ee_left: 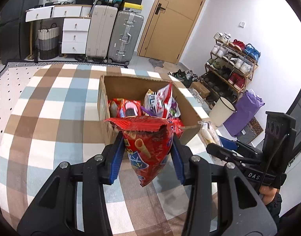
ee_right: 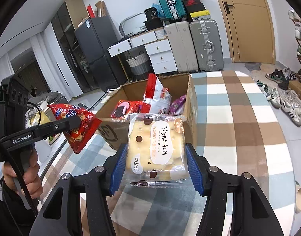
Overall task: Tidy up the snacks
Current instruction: 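Carry the chip bag and cream bun into the box and open both grippers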
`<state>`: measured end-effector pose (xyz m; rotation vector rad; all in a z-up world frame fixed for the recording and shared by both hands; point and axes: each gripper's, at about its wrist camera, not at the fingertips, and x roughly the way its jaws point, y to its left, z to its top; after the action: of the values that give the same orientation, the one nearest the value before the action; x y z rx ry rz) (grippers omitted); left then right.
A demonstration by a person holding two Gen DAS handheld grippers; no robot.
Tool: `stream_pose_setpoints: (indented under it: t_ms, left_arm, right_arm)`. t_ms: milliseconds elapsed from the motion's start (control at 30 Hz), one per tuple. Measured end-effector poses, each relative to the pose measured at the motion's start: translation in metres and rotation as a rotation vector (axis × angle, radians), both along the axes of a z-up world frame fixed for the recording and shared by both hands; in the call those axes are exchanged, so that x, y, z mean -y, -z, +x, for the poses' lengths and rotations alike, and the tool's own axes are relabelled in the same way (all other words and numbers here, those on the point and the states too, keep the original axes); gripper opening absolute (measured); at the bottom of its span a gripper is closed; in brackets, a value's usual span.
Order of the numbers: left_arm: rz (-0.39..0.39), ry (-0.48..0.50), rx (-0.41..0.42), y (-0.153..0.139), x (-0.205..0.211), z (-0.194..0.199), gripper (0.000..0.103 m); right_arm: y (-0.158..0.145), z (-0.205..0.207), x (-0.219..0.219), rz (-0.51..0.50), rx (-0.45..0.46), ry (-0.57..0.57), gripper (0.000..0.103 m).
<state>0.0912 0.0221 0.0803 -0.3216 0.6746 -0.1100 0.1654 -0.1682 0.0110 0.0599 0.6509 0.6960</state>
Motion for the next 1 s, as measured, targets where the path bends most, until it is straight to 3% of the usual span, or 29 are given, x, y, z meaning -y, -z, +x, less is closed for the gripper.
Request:
stream_pose_setpoints:
  t_ms: [567, 1000]
  left_arm:
    - [0.017, -0.024, 0.047, -0.022, -0.007, 0.018, 0.042]
    - [0.066, -0.069, 0.052, -0.024, -0.013, 0.063, 0.042]
  right_arm:
    - [-0.025, 0.017, -0.011, 0.054, 0.037, 0.009, 0.058]
    - [-0.028, 0.053, -0.030, 0.089, 0.017, 0.028, 0.058]
